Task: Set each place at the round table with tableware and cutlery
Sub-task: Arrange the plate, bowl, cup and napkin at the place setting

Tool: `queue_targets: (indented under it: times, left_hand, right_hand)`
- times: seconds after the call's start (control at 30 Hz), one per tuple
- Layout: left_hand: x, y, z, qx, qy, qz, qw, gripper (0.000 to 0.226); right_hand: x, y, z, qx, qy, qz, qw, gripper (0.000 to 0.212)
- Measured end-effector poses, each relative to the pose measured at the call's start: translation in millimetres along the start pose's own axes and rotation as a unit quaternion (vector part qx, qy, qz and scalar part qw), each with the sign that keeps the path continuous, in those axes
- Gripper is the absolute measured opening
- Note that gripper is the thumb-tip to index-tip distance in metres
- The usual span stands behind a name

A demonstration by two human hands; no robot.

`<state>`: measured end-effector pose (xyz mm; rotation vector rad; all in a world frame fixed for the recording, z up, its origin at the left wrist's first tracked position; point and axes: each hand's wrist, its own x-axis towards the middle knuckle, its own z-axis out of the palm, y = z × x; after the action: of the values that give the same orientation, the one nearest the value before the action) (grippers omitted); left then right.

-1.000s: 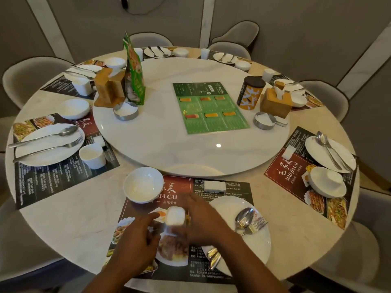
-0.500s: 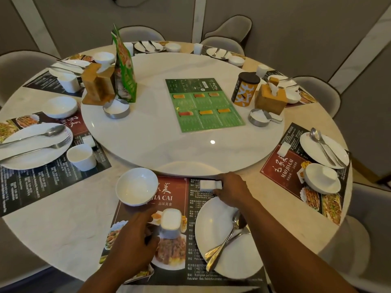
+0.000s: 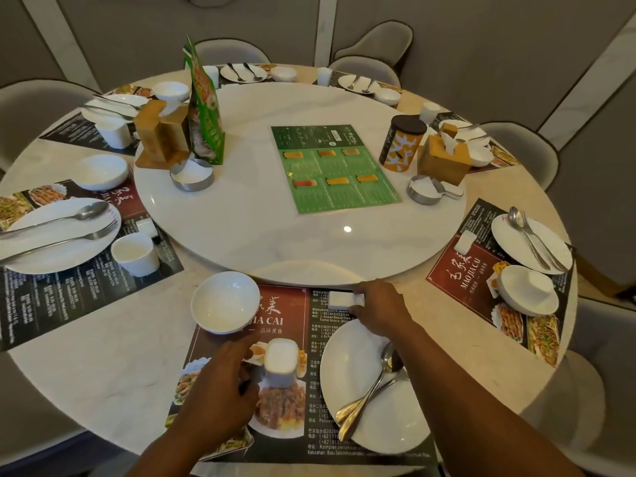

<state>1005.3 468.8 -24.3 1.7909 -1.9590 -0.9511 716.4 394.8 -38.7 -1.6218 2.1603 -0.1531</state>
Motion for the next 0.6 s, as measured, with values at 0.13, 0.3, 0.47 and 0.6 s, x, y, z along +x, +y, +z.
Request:
queue_targets:
  times: [0.13, 0.3, 0.47, 0.6]
  left_hand:
    - [1.5, 0.4, 1.8, 0.009, -0.011, -0.013, 1.0, 0.055]
    - [2.3, -2.6, 2.9, -0.011, -0.042, -0.007, 0.999, 0.061]
    - [1.8, -4.9, 3.8, -0.033, -0.051, -0.003, 0.998, 0.064]
    - [0.6, -9.6, 4.7, -0.048, -0.055, -0.005, 0.997, 0.062]
  right_hand:
    - [1.0, 1.1, 2.4, 0.004, 0.004, 0.001, 1.0, 0.05]
    - [3.9, 2.7, 5.3, -0.004, 0.01, -0.003, 1.0, 0.05]
    - [-2.9, -0.3, 1.4, -0.022, 0.009, 0.005, 1.0, 0.05]
    - [-37.4, -29.5, -7.5, -0.024, 0.076, -0.059, 0.995, 0.047]
